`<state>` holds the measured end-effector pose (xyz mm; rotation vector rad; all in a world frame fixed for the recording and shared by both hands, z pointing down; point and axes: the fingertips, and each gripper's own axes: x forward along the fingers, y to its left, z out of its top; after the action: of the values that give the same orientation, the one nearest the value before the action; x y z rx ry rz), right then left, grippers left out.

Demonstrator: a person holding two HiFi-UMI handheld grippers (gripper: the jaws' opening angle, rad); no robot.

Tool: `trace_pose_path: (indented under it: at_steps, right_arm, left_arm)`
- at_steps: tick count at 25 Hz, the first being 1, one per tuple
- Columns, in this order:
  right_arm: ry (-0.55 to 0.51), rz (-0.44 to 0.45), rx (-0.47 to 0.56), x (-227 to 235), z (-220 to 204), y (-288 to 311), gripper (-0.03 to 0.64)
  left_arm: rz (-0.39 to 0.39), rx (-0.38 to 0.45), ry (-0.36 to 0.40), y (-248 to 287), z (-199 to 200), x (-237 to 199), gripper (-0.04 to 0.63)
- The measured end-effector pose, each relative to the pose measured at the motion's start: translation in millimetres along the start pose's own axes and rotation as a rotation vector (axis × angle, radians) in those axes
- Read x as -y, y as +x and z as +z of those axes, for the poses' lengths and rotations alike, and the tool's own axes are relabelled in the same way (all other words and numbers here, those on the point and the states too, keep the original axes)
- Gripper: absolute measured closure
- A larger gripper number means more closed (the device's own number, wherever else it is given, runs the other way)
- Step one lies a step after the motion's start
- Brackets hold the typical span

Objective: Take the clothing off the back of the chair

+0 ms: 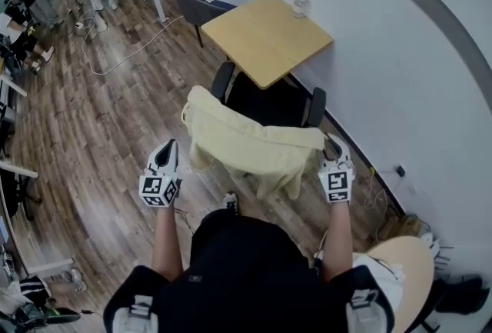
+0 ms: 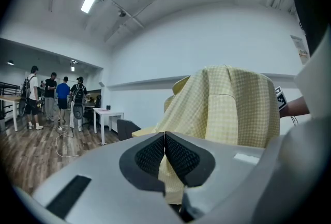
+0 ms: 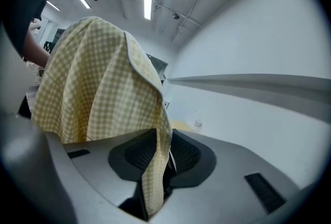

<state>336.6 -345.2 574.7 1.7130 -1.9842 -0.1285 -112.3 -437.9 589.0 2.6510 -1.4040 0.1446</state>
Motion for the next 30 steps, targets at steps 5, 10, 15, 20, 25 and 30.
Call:
trace_pose_path:
  at_steps: [5, 10, 15, 20, 25, 30]
  right_arm:
    - [0.032, -0.026, 0.000, 0.0, 0.1, -3.5, 0.606]
    - [0.118, -0.049, 0.020, 9.3, -7.4, -6.9, 0.609]
    - [0.155, -0.080, 0.010, 4.8, -8.1, -4.9, 0.611]
    - [0.170, -0.121, 0.028, 1.8, -5.7, 2.6, 0.611]
    - [0.183, -0.169, 0.011, 5.3, -4.6, 3.1, 0.611]
    - [0.192, -0.194, -0.038, -0.3, -3.9, 6.0, 0.611]
  left_arm:
    - [-0.028, 0.003, 0.008, 18.1, 6.4, -4.6, 0.592]
    - [-0.079, 0.035, 0.019, 37.0, 18.4, -2.7, 0.592]
    - [-0.144, 0.085, 0.056, 48.5, 40.1, -12.0, 0.591]
    - [-0.193, 0.085, 0.105, 73.0, 50.7, -25.4, 0.575]
    - [-0.244, 0.073, 0.138, 96.2, 53.5, -29.6, 0.559]
    - [-0.300, 0.058, 0.195, 124.7, 55.7, -32.9, 0.522]
